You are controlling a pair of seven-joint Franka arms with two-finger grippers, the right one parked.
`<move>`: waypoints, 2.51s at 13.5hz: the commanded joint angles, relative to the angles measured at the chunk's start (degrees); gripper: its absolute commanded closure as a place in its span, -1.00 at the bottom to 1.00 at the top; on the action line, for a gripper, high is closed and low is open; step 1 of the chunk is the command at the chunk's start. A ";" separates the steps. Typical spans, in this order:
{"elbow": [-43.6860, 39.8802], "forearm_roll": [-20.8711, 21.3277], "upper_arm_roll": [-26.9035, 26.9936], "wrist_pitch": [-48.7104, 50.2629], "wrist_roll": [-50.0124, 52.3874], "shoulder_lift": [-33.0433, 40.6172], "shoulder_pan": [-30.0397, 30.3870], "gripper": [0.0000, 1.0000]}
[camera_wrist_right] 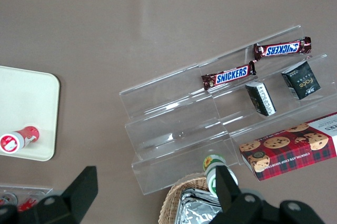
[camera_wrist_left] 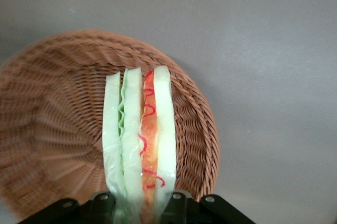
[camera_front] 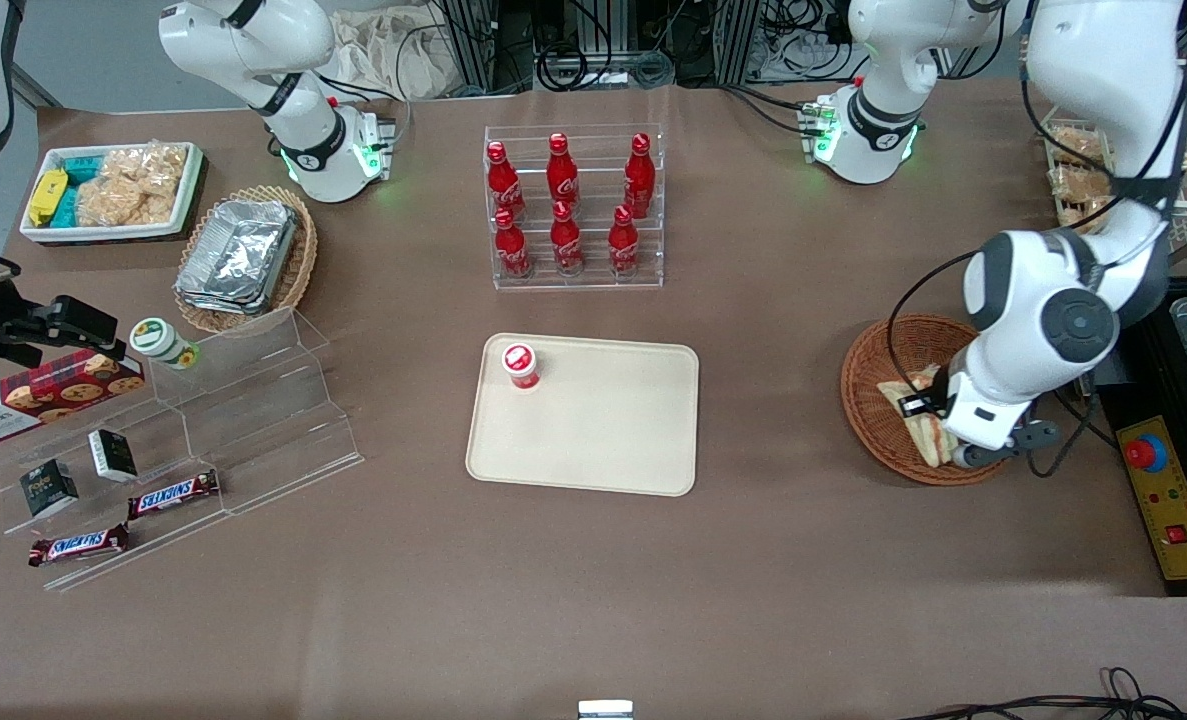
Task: Place sandwich from basket to tray
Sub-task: 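Close the left gripper on the sandwich wedge, then lift the sandwich and carry it over the cream tray, then lower the sandwich onto the tray beside the red cup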
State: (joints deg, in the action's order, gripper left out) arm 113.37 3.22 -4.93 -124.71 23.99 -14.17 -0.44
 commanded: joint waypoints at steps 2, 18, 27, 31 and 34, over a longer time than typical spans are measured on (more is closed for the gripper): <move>-9.81 0.65 -0.43 17.17 -3.50 5.36 -0.18 0.42; -34.71 3.89 -31.43 44.66 26.09 4.43 -1.58 0.42; -34.18 12.41 -31.89 26.03 32.68 -16.65 -10.28 0.42; -34.10 17.43 -31.72 18.65 34.72 -25.28 -10.55 0.42; -34.27 19.54 -31.19 13.63 35.42 -31.08 -10.38 0.42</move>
State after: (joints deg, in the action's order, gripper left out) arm 81.38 20.86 -36.09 -109.54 57.81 -41.70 -10.49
